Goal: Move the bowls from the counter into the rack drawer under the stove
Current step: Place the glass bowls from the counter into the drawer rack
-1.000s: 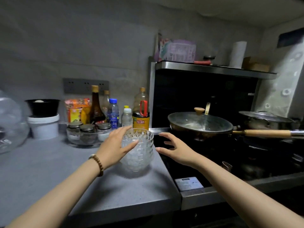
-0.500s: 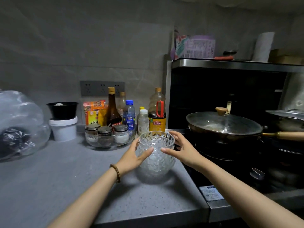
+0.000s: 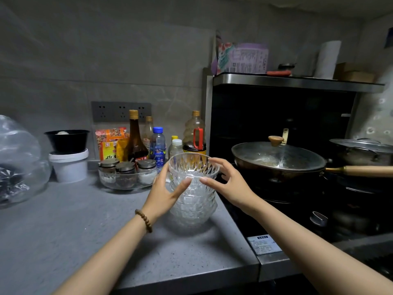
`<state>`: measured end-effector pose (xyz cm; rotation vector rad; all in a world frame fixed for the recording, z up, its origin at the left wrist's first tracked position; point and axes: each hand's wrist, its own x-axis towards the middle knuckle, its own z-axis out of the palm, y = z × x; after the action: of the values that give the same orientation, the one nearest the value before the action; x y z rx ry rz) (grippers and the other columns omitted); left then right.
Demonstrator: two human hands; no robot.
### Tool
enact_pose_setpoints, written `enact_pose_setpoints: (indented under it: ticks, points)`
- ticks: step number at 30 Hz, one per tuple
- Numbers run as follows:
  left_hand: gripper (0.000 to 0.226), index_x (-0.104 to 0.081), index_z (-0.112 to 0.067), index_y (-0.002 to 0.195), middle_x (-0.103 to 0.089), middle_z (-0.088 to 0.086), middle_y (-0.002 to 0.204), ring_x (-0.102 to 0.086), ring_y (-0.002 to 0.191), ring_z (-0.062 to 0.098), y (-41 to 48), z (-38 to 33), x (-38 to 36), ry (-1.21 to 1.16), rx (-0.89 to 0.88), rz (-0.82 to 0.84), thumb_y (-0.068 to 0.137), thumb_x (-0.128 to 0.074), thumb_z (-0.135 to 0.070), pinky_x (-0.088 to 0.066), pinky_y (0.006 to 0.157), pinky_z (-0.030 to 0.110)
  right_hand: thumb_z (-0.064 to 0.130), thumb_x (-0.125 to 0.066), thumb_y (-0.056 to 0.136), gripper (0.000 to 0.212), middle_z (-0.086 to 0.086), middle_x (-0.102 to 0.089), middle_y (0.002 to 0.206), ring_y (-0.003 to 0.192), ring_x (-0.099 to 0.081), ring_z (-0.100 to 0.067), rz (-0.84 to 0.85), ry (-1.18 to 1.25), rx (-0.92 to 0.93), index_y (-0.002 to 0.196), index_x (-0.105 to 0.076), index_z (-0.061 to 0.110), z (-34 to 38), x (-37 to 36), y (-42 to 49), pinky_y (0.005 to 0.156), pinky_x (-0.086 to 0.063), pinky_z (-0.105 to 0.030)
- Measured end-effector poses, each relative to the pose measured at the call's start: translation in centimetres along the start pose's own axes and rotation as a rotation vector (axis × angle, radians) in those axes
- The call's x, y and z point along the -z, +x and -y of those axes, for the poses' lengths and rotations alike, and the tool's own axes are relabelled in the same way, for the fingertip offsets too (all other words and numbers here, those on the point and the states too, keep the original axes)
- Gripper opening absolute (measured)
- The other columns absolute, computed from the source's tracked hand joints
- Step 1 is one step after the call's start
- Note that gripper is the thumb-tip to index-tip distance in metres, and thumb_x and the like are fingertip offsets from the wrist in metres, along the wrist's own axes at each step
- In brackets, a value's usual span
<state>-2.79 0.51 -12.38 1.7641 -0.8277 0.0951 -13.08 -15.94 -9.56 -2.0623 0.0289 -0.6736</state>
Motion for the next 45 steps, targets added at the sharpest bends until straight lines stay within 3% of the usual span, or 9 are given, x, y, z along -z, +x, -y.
enact_pose_setpoints:
  ticks: [6, 12, 17, 19, 22, 26, 34, 43, 45]
  points:
    - [0.121, 0.002, -0.043, 0.144, -0.016, -0.003, 0.157, -0.034, 0.135, 0.01, -0.8, -4.8, -1.7, -0.292, -0.137, 0.029, 0.047, -0.056, -0.086, -0.04, 0.095, 0.008, 0.037, -0.071, 0.075, 0.041, 0.0, -0.071, 0.089, 0.083, -0.067, -0.004, -0.058, 0.221, 0.042, 0.097, -0.064, 0.004, 3.0, 2.0, -1.9, 0.078, -0.051, -0.017]
    - [0.096, -0.012, -0.062, 0.131, -0.015, -0.04, 0.14, -0.024, 0.141, 0.011, -2.9, -8.2, -5.9, -0.47, -0.19, 0.009, 0.051, -0.062, -0.08, -0.035, 0.108, 0.052, 0.069, -0.057, 0.067, 0.065, 0.003, -0.071, 0.109, 0.109, -0.062, -0.007, 0.057, 0.146, -0.094, 0.098, -0.066, 0.013, 3.3, 6.5, -5.8, 0.103, -0.043, -0.035]
    - [0.094, -0.019, -0.063, 0.126, -0.023, -0.017, 0.151, -0.036, 0.135, 0.012, -5.5, -9.7, -11.1, -0.59, -0.072, 0.217, 0.045, -0.063, -0.082, -0.056, 0.083, 0.026, 0.066, -0.052, 0.079, 0.049, 0.012, -0.064, 0.124, 0.12, -0.053, 0.002, 0.154, 0.006, -0.146, 0.11, -0.069, 0.032, 2.4, 11.7, -10.1, 0.108, -0.036, -0.024]
    - [0.099, -0.02, -0.057, 0.13, -0.032, -0.007, 0.149, -0.05, 0.125, 0.015, -6.7, -10.2, -13.6, -0.647, -0.006, 0.333, 0.044, -0.063, -0.082, -0.055, 0.072, 0.018, 0.05, -0.052, 0.087, 0.033, 0.015, -0.069, 0.113, 0.108, -0.059, 0.01, 0.146, 0.007, -0.183, 0.108, -0.07, 0.03, 1.9, 13.7, -12.1, 0.091, -0.043, -0.007]
    - [0.089, -0.017, -0.051, 0.135, -0.045, -0.001, 0.142, -0.062, 0.111, 0.021, -8.6, -10.9, -17.7, -0.686, 0.098, 0.482, 0.057, -0.054, -0.076, -0.057, 0.078, 0.023, 0.04, -0.051, 0.086, 0.035, 0.007, -0.073, 0.108, 0.106, -0.065, -0.004, 0.146, -0.017, -0.191, 0.107, -0.071, 0.02, 0.5, 16.7, -15.2, 0.089, -0.046, -0.011]
    - [0.077, -0.023, -0.043, 0.135, -0.059, -0.009, 0.121, -0.069, 0.098, 0.022, -10.7, -11.4, -23.1, -0.728, 0.226, 0.618, 0.065, -0.048, -0.064, -0.056, 0.086, 0.032, 0.062, -0.063, 0.072, 0.047, 0.001, -0.074, 0.105, 0.103, -0.068, -0.011, 0.195, 0.083, -0.294, 0.098, -0.076, 0.025, -2.1, 19.9, -19.1, 0.087, -0.048, -0.015]
    - [0.09, -0.014, -0.049, 0.14, -0.051, 0.0, 0.135, -0.071, 0.091, 0.019, -14.1, -8.1, -31.5, -0.602, 0.395, 0.854, 0.064, -0.056, -0.072, -0.057, 0.083, 0.033, 0.035, -0.056, 0.085, 0.03, -0.011, -0.07, 0.115, 0.109, -0.065, -0.025, 0.162, 0.164, -0.567, 0.111, -0.07, 0.028, -8.3, 23.1, -25.7, 0.097, -0.05, -0.029]
    - [0.078, -0.012, -0.041, 0.14, -0.063, -0.005, 0.112, -0.068, 0.099, 0.021, -18.0, -0.6, -37.1, -0.355, 0.592, 0.985, 0.075, -0.039, -0.075, -0.054, 0.089, 0.032, 0.017, -0.062, 0.089, 0.019, -0.012, -0.073, 0.107, 0.085, -0.071, -0.016, 0.138, 0.168, -0.819, 0.105, -0.069, 0.012, -17.1, 21.6, -28.8, 0.069, -0.053, -0.019]
    - [0.084, -0.013, -0.044, 0.14, -0.06, -0.001, 0.124, -0.062, 0.111, 0.019, -18.5, 1.1, -37.7, -0.303, 0.566, 0.98, 0.069, -0.04, -0.08, -0.048, 0.098, 0.034, 0.016, -0.061, 0.089, 0.02, -0.013, -0.073, 0.106, 0.08, -0.07, -0.014, 0.12, 0.185, -0.869, 0.106, -0.069, 0.008, -18.6, 21.1, -29.0, 0.066, -0.053, -0.018]
